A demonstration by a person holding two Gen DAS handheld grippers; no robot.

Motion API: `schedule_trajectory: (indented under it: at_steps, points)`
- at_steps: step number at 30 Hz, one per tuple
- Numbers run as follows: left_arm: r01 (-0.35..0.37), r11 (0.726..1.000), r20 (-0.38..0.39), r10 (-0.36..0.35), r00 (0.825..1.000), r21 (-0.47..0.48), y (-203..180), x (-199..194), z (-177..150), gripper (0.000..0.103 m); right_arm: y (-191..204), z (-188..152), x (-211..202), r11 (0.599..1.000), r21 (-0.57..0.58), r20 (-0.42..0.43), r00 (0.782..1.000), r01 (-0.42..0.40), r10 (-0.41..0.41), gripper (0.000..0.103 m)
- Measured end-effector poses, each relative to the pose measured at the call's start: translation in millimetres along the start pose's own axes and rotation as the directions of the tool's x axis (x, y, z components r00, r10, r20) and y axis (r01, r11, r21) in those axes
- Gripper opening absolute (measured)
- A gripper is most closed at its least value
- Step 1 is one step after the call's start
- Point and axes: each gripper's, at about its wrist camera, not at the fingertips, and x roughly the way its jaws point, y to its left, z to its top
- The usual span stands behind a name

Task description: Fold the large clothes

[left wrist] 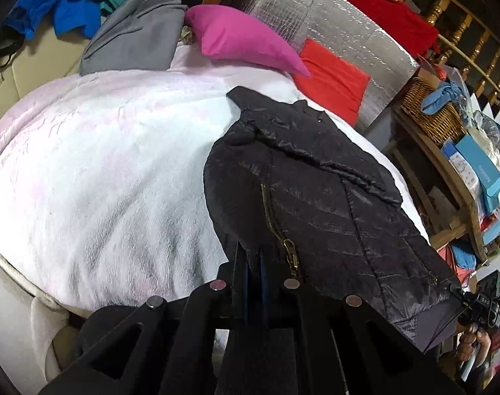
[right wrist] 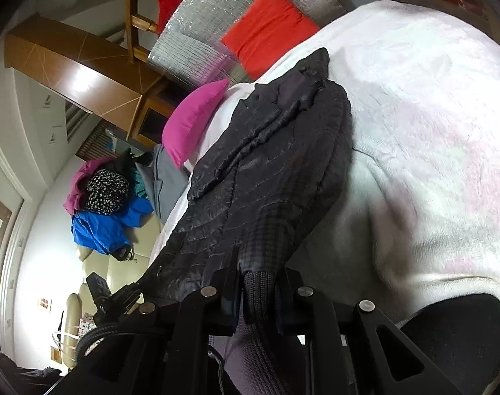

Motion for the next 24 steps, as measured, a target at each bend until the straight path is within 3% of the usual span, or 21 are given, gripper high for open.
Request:
schedule_trajectory:
  at_steps: [17,24]
  points:
    - [-0.052,0.999,-0.041,0.053,0.998,0.016,-3,10,-6,0.006,-12,-10,11,1.0,0.024,-0.021,1.0,0.005,-0.005,0.017]
    - [-0.148,0.986,-0.052,0.152,0.987,0.072,-15,16,-8,0.006,-18,-9,18,0.999,0.034,-0.036,0.999,0.026,-0.025,0.017]
